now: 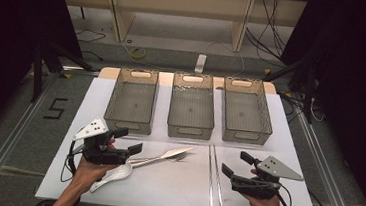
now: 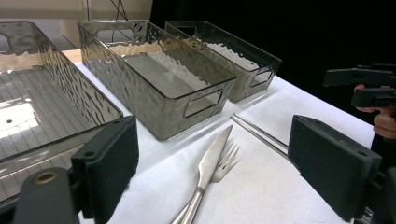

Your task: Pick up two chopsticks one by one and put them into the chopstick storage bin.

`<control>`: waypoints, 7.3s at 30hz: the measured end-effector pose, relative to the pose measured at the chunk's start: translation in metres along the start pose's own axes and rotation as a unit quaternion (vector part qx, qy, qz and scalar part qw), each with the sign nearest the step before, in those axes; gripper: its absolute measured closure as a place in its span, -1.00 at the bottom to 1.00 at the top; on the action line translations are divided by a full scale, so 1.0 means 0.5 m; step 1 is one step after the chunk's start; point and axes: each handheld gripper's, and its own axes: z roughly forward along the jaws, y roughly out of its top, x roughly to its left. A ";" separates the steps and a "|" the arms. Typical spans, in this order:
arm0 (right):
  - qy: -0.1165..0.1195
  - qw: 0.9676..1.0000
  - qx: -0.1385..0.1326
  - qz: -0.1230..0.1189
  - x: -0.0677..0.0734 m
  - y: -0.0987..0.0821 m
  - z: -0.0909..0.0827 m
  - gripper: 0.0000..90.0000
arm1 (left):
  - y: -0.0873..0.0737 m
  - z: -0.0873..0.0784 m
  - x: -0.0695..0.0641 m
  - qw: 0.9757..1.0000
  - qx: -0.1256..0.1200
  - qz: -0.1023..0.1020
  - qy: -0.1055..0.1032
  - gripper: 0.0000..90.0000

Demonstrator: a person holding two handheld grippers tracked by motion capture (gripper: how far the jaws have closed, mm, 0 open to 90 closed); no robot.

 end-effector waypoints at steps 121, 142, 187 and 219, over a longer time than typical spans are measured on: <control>-0.035 0.881 0.464 -0.083 -0.018 0.024 0.133 0.92 | 0.002 0.029 -0.013 0.996 0.090 0.019 0.009 -0.65; 0.006 0.919 0.383 -0.097 0.001 0.116 0.085 0.92 | 0.019 0.065 -0.028 0.994 0.103 0.036 -0.019 -0.65; 0.146 0.877 0.388 -0.242 0.174 0.134 0.166 0.92 | -0.020 0.220 -0.151 0.907 0.301 0.272 -0.111 0.37; 0.135 0.942 0.248 -0.181 0.123 0.169 0.123 -0.06 | 0.007 0.189 -0.121 0.910 0.314 0.258 -0.086 0.90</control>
